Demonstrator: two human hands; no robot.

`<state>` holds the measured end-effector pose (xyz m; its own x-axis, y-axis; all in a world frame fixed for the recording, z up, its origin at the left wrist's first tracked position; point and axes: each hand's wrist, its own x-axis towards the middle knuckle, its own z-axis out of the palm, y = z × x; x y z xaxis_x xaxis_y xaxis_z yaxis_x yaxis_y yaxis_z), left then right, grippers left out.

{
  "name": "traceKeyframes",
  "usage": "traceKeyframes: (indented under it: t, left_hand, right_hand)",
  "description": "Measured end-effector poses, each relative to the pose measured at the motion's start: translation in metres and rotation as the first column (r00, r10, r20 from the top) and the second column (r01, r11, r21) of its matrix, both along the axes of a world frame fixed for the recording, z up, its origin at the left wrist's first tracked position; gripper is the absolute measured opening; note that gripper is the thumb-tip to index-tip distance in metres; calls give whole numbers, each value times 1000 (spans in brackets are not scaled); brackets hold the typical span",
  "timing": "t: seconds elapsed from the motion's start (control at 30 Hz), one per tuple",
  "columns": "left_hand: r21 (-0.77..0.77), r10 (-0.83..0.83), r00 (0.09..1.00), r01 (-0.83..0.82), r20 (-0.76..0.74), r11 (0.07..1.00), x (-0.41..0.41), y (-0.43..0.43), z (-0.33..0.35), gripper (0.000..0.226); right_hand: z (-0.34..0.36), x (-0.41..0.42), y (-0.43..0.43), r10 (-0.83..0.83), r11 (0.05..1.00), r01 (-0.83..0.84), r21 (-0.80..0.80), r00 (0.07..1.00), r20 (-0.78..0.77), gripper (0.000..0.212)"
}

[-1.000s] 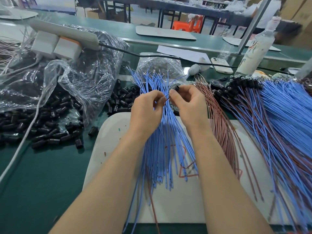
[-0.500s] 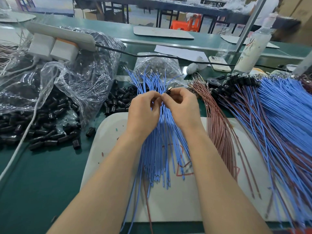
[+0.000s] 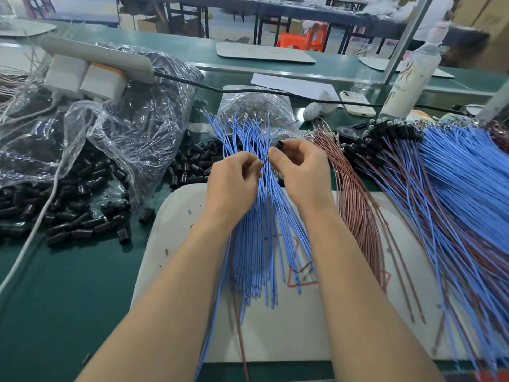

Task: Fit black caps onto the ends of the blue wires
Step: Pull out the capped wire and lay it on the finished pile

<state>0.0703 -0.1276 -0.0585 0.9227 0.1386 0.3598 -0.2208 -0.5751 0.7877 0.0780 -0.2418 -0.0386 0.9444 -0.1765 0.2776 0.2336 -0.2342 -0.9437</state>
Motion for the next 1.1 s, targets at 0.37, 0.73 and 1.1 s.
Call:
traceKeyframes:
  t: [0.37, 0.73, 1.1]
  left_hand:
    - [-39, -106, 988, 111, 110, 993, -3, -3, 7, 22]
    - [-239, -83, 993, 101, 86, 966, 0, -3, 4, 17]
    - [-190, -106, 988, 126, 110, 974, 1, -4, 2, 16]
  right_hand:
    - [2, -5, -5, 87, 994, -91, -62, 994, -61, 11]
    - [-4, 7, -36, -279, 927, 256, -274, 959, -49, 14]
    - [-18, 7, -13, -130, 671, -4, -742, 984, -123, 26]
